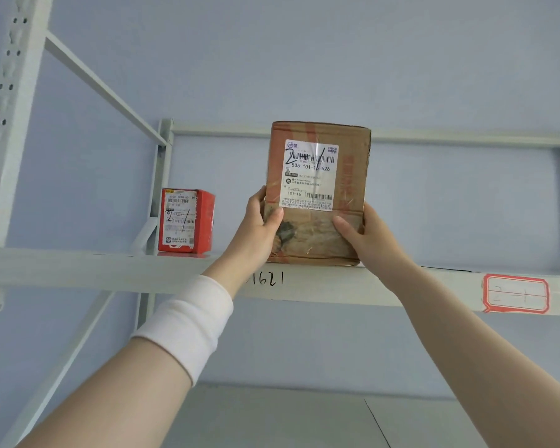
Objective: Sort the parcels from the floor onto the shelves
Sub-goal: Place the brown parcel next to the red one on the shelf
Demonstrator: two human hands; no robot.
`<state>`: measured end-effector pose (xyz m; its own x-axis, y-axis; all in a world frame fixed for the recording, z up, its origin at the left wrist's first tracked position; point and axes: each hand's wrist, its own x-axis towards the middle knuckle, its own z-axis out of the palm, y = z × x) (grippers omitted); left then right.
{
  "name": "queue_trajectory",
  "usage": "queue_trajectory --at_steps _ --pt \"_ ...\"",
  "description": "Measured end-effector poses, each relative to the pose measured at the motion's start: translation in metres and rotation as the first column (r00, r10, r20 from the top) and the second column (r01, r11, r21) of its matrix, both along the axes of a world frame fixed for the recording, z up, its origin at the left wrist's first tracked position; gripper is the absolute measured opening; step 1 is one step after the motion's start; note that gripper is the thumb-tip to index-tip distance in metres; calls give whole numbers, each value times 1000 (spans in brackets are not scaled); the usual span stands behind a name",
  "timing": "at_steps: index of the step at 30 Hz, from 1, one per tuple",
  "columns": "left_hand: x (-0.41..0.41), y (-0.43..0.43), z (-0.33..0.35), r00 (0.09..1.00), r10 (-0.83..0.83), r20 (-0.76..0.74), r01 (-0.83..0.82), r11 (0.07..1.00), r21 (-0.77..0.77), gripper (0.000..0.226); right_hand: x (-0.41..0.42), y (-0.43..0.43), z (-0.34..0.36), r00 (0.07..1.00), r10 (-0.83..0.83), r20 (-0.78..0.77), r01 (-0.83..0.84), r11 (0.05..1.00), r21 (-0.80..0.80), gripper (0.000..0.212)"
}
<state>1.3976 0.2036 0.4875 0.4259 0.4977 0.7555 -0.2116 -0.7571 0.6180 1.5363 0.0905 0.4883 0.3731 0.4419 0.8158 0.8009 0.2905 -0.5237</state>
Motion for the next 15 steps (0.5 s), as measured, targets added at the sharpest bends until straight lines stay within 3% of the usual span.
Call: queue_trajectory --at_steps 4,11,15 --pt "10 15 6 997 56 -57 -57 998 -9 46 11 16 8 997 -72 -6 71 996 -49 38" --pt "21 43 18 980 67 -185 -67 998 4 50 26 38 16 984 -176 -27 170 974 -150 59" --pt "16 63 29 942 23 -334 -27 1000 -8 80 36 33 28 990 -102 -102 69 957 -282 75"
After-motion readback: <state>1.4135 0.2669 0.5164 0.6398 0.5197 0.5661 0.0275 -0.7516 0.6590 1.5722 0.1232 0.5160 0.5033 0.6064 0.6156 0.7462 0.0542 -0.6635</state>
